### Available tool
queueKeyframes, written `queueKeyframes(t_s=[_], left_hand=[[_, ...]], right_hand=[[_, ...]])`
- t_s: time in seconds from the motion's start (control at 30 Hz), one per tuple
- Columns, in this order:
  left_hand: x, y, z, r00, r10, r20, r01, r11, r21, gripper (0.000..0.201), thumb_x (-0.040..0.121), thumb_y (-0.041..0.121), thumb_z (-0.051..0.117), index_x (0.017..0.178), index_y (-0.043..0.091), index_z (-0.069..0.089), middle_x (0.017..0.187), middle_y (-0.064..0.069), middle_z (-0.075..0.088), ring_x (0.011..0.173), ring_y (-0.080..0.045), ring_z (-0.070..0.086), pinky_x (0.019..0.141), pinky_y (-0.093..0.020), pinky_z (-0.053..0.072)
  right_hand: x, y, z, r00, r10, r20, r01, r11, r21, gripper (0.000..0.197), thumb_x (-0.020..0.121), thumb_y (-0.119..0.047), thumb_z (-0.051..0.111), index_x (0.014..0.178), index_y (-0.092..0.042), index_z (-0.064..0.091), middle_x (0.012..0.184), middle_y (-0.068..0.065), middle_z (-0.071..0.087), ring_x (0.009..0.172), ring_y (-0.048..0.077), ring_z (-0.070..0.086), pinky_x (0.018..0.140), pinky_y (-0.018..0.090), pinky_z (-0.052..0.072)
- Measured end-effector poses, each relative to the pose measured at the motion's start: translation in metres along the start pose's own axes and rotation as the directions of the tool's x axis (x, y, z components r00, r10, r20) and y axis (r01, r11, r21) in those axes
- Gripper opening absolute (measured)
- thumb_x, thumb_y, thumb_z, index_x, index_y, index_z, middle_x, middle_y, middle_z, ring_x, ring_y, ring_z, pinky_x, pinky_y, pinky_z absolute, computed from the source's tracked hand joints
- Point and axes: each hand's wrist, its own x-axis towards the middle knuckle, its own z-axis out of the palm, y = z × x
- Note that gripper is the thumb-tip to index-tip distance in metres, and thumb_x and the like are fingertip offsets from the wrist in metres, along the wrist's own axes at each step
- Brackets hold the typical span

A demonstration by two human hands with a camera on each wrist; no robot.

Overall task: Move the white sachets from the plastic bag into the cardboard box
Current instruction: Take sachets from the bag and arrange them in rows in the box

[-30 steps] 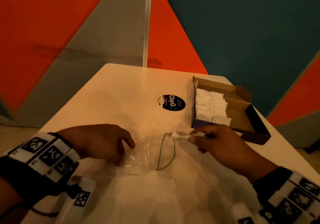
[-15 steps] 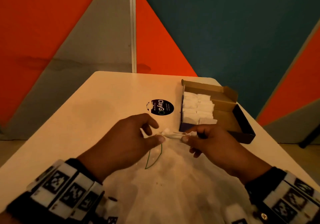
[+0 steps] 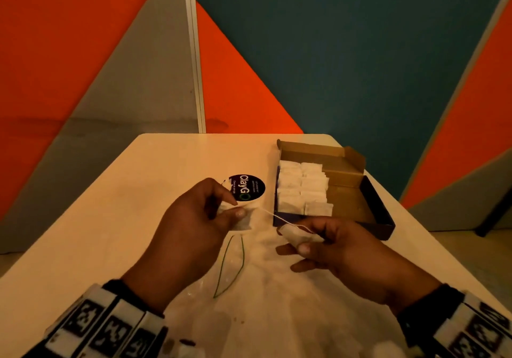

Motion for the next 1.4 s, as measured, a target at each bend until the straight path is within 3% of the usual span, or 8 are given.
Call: queueKeyframes(t_s=[0.17,0.33,0.47,0.6,0.8,0.97,1.1,1.4], left_hand=[[-0.007,0.015,0.001,0.993,0.007,0.116,0.027,0.957,-0.289,0.011,0.077,0.020,0.077,0.078,0.025,0.067,0.082,0.001,0.075,0.060,-0.002,0.067,0.059,-0.015,0.048],[0.000,0.028,-0.007,0.982,0.071,0.176,0.072,0.719,-0.691,0.012,0.066,0.014,0.071,0.076,0.018,0.073,0.087,-0.011,0.075,0.080,-0.025,0.072,0.068,-0.030,0.061],[0.001,0.033,-0.001,0.931,0.124,0.345,-0.004,0.944,-0.329,0.026,0.074,0.007,0.078,0.086,0.030,0.075,0.090,0.006,0.074,0.084,-0.011,0.070,0.079,-0.030,0.059],[0.002,0.030,0.009,0.921,0.029,0.387,-0.008,0.998,-0.056,0.046,0.076,0.009,0.081,0.100,0.046,0.065,0.097,0.020,0.064,0.078,-0.006,0.067,0.075,-0.027,0.059],[-0.003,0.019,0.021,0.880,-0.129,0.458,0.285,0.913,-0.291,0.042,0.075,0.001,0.079,0.109,0.025,0.072,0.108,0.001,0.074,0.093,-0.020,0.073,0.084,-0.035,0.060],[-0.007,0.016,0.034,0.888,-0.088,0.451,0.287,0.872,-0.396,0.018,0.082,0.009,0.074,0.092,0.024,0.079,0.097,-0.009,0.077,0.098,-0.032,0.071,0.093,-0.048,0.055],[-0.002,0.017,0.034,0.923,-0.117,0.366,0.313,0.781,-0.540,0.011,0.077,0.001,0.074,0.081,0.012,0.076,0.091,-0.021,0.074,0.081,-0.028,0.070,0.075,-0.035,0.059],[0.006,0.034,0.000,0.965,0.107,0.238,-0.126,0.990,0.066,0.019,0.084,0.017,0.075,0.076,0.034,0.072,0.075,0.019,0.069,0.067,0.008,0.061,0.057,-0.007,0.043]], right_hand=[[0.003,-0.001,0.001,1.000,0.019,-0.014,-0.017,0.990,0.141,0.025,0.086,-0.011,0.066,0.110,-0.017,0.069,0.102,-0.008,0.075,0.096,0.017,0.073,0.074,0.033,0.061],[0.004,-0.003,-0.002,0.983,-0.053,-0.176,0.050,0.998,-0.024,0.017,0.084,-0.026,0.068,0.100,-0.026,0.074,0.094,-0.012,0.074,0.085,0.014,0.072,0.072,0.027,0.060],[0.003,-0.007,0.001,0.978,-0.088,-0.191,0.071,0.993,-0.096,0.013,0.087,-0.021,0.068,0.098,-0.027,0.074,0.088,-0.010,0.075,0.079,0.014,0.072,0.069,0.028,0.061],[0.004,-0.012,0.007,0.970,-0.128,-0.205,0.113,0.990,-0.080,0.015,0.088,-0.011,0.067,0.093,-0.024,0.072,0.084,-0.010,0.076,0.075,0.012,0.073,0.063,0.026,0.060],[0.005,-0.010,0.012,0.968,-0.078,-0.240,0.138,0.960,0.243,0.012,0.083,0.002,0.068,0.086,-0.008,0.061,0.088,0.009,0.075,0.086,0.030,0.073,0.071,0.038,0.060],[0.007,-0.007,0.015,0.944,-0.136,-0.300,0.206,0.954,0.216,0.018,0.077,0.003,0.071,0.073,-0.008,0.058,0.084,0.010,0.073,0.086,0.030,0.070,0.069,0.032,0.060],[0.005,-0.005,0.013,0.917,-0.153,-0.368,0.214,0.968,0.129,0.028,0.070,0.005,0.077,0.063,-0.016,0.061,0.085,0.016,0.070,0.093,0.043,0.065,0.080,0.051,0.059],[-0.005,0.011,0.013,0.906,-0.169,-0.388,0.121,0.982,-0.146,0.025,0.071,-0.020,0.085,0.066,-0.018,0.061,0.081,0.000,0.072,0.080,0.021,0.068,0.081,0.039,0.059]])
